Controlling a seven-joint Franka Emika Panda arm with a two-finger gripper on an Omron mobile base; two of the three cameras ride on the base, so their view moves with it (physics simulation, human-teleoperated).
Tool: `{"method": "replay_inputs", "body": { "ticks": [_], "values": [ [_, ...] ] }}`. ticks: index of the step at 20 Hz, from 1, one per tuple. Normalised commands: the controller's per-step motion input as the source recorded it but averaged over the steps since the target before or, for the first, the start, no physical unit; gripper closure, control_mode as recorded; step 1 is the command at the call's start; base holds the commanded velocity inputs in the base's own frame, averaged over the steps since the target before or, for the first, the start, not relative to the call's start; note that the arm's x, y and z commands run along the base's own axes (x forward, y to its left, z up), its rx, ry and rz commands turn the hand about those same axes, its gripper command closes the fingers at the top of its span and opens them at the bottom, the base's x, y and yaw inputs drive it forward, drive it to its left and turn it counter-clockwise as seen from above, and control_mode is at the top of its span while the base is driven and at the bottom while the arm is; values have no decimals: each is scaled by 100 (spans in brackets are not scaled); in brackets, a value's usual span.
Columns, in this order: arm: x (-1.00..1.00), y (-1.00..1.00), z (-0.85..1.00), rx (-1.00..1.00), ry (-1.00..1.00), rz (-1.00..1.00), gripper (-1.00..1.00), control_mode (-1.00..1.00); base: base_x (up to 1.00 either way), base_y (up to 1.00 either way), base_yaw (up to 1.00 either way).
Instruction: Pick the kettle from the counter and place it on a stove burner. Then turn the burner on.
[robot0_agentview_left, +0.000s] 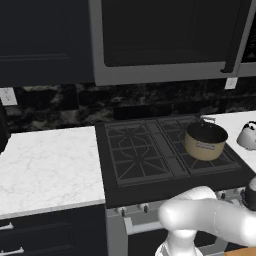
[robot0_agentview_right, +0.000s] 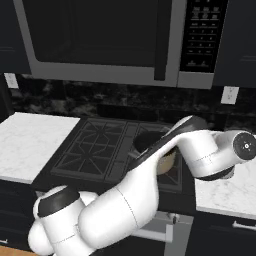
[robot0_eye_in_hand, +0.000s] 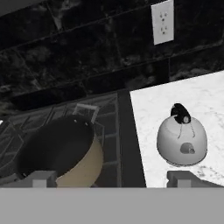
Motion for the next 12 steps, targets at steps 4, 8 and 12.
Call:
{"method": "replay_inputs", "body": {
  "ticks": [4,8,12],
  "values": [
    [61,0,-51,-6,43,14,-100,-100,0,0,0],
    [12,1,-14,-1,12,0,-100,-100,0,0,0],
    [26,-4,-38,-10,3,0,-100,-100,0,0,0]
  ]
}}
